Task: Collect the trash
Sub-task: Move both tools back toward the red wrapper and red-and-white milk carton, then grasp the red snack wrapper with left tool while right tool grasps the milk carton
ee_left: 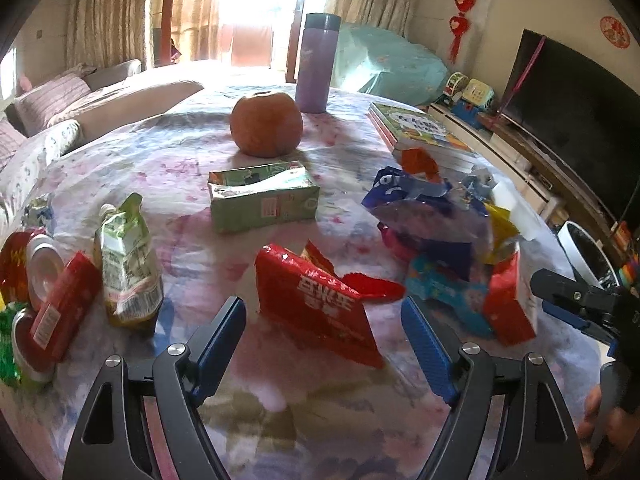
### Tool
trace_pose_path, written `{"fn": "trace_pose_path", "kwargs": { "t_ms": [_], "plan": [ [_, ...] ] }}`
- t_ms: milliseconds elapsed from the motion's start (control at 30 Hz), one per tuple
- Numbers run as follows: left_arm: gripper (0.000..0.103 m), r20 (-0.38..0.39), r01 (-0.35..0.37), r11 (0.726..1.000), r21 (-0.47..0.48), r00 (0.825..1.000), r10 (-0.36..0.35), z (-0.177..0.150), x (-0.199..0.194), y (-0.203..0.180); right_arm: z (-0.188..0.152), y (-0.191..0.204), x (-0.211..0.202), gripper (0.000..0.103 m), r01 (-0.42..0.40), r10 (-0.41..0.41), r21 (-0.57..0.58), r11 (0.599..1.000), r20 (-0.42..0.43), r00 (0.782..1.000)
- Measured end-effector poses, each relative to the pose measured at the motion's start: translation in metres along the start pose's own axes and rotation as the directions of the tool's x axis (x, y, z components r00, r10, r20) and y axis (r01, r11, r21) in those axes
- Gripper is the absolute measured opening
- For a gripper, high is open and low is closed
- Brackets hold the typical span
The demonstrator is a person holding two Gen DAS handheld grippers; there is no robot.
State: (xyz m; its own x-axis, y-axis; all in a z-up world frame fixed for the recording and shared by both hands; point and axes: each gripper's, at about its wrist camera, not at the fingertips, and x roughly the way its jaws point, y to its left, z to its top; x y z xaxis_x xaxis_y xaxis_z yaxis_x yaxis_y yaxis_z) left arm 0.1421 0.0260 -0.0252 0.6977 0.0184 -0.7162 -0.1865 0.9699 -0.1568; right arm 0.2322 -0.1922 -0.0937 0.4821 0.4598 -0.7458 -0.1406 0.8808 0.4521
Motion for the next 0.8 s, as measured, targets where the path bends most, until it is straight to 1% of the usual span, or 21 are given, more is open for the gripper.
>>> {"fn": "trace_pose_path", "kwargs": {
  "t_ms": [133,167,200,267,300,333,367,433,467,567,667,800],
  "plan": [
    [0.077,-0.016,0.015,1.000,0.003,1.000,-0.015,0.002,0.017,0.004,0.002,0.000,0.014,0.093,0.010,-0.010,0.010,1.000,-0.034,0.999],
    [0.075,-0.018,0.020,1.000,0.003,1.000,-0.020,0.003,0.020,0.005,0.002,0.000,0.017,0.093,0.009,-0.008,0.014,1.000,-0.040,0.999],
    [0.070,-0.022,0.027,1.000,0.001,0.999,-0.027,0.004,0.022,0.005,0.002,-0.001,0.019,0.092,0.008,-0.007,0.018,1.000,-0.046,0.999],
    [0.064,-0.029,0.049,0.999,-0.005,0.998,-0.050,0.004,0.028,0.007,0.000,-0.003,0.022,0.080,-0.008,0.008,0.015,1.000,-0.046,0.999],
    [0.056,-0.031,0.060,0.998,-0.008,0.998,-0.061,0.005,0.030,0.008,0.000,-0.003,0.021,0.077,-0.019,0.019,0.013,1.000,-0.044,0.999],
    [0.050,-0.032,0.072,0.997,-0.009,0.997,-0.072,0.006,0.031,0.008,0.000,-0.003,0.020,0.071,-0.024,0.024,0.008,1.000,-0.041,0.999],
    [0.048,-0.031,0.077,0.997,-0.009,0.996,-0.078,0.006,0.031,0.008,0.000,-0.003,0.017,0.066,-0.027,0.027,0.001,1.000,-0.035,0.999],
    [0.044,-0.029,0.094,0.995,-0.010,0.995,-0.095,0.006,0.032,0.006,0.000,-0.004,0.012,0.061,-0.028,0.028,-0.005,1.000,-0.029,0.999],
    [0.043,-0.029,0.111,0.994,-0.013,0.993,-0.112,0.006,0.031,0.003,0.000,-0.005,0.009,0.057,-0.029,0.029,-0.004,1.000,-0.027,0.999],
    [0.042,-0.032,0.155,0.988,-0.005,0.987,-0.155,0.003,0.029,-0.007,-0.003,-0.013,-0.001,0.054,-0.035,0.035,0.012,0.999,-0.014,0.999],
    [0.042,-0.048,0.199,0.980,0.025,0.979,-0.198,-0.002,0.028,-0.026,-0.005,-0.024,-0.013,0.054,-0.028,0.028,0.026,0.999,0.001,1.000],
    [0.042,-0.048,0.250,0.966,0.065,0.968,-0.248,-0.002,0.020,-0.045,-0.009,-0.038,-0.032,0.053,0.004,-0.005,0.029,1.000,0.027,1.000]
  ]
}}
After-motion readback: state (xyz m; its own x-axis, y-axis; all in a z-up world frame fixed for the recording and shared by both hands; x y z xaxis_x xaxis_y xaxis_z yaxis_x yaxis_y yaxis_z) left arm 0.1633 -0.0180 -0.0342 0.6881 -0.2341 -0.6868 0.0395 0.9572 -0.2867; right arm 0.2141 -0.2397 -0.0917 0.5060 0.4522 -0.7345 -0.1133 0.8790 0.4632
